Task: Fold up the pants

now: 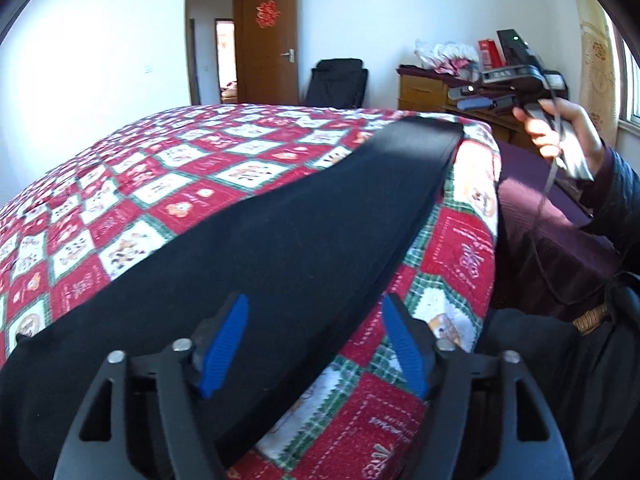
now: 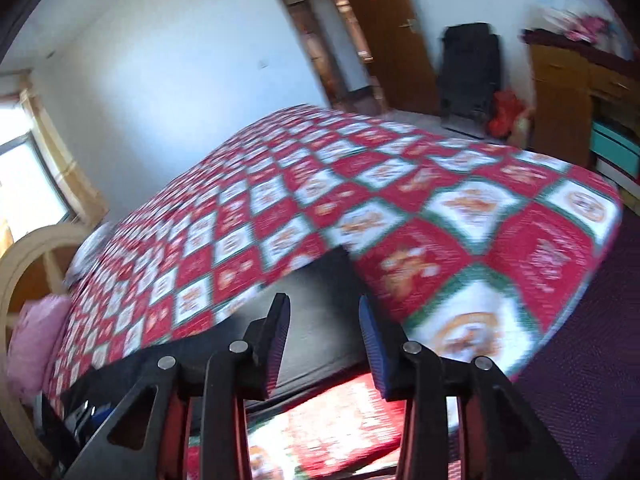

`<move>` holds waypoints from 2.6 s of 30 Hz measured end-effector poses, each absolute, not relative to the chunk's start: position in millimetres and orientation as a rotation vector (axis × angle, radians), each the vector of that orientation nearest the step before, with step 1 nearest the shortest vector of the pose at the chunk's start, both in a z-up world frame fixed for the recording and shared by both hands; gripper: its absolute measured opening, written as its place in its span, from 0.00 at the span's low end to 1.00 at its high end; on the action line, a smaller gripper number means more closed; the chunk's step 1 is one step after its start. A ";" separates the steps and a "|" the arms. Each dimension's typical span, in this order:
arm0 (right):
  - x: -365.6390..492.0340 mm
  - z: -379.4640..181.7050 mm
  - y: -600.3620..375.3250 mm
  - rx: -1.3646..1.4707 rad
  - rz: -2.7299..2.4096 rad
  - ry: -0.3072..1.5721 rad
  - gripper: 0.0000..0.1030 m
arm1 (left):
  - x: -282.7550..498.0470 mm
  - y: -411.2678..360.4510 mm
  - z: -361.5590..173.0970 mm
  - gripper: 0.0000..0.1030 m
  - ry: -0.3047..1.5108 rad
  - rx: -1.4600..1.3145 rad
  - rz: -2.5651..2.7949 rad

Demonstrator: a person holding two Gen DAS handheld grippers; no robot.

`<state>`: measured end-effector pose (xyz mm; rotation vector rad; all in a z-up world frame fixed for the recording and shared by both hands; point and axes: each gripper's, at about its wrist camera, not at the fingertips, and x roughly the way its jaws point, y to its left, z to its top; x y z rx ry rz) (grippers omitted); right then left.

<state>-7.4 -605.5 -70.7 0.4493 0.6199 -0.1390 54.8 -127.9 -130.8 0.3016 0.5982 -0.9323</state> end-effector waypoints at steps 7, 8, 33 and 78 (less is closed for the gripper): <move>42.7 -101.6 -497.5 0.216 0.164 0.798 0.37 | 74.9 -121.3 -145.3 0.73 0.673 0.224 -0.885; 49.9 -109.4 -480.0 0.160 0.196 0.834 0.37 | 76.3 -120.2 -149.0 0.73 0.690 0.216 -0.887; 75.4 -178.3 -367.8 -0.017 0.424 1.096 0.37 | 76.1 -66.9 -162.6 0.83 0.703 0.103 -0.792; 274.7 -147.0 -119.9 0.455 0.766 1.131 0.05 | 97.3 74.7 -169.8 0.98 0.603 0.022 -0.383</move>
